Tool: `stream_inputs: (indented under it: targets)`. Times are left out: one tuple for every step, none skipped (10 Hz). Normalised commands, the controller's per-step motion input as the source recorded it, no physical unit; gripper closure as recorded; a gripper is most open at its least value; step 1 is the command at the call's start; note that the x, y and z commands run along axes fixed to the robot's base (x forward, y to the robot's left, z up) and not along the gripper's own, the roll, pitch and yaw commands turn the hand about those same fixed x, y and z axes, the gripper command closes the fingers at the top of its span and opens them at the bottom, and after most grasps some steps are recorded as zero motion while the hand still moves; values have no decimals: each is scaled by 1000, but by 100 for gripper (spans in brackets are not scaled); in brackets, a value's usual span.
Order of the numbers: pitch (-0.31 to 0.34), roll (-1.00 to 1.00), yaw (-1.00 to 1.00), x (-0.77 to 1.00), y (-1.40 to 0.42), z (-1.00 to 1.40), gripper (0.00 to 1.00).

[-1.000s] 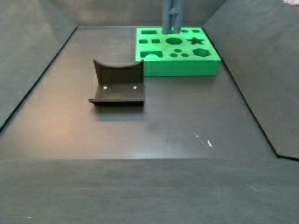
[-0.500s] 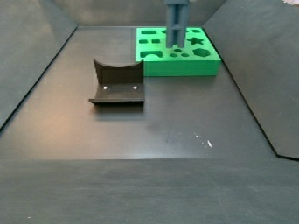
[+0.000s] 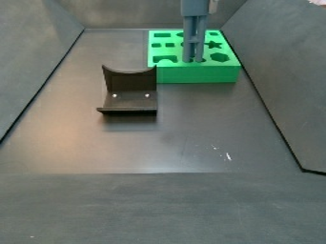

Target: Insert the 3 prong object.

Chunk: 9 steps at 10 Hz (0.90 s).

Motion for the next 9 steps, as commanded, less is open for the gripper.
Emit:
stream_inputs:
  targets:
    - [-61, 0, 171, -446, 0, -86, 100]
    - [-49, 0, 14, -480, -3, -49, 100]
    - [0, 0, -49, -3, -6, -169, 100]
    - [3, 61, -103, 254, -49, -426, 100]
    - [0, 157, -80, 334, -83, -706, 100]
    - [0, 219, 0, 306, -83, -677, 100]
    - [0, 230, 131, 154, -74, -574, 100]
    - [-21, 154, 57, 17, -69, -460, 100]
    - [-187, -43, 0, -80, -29, -300, 100]
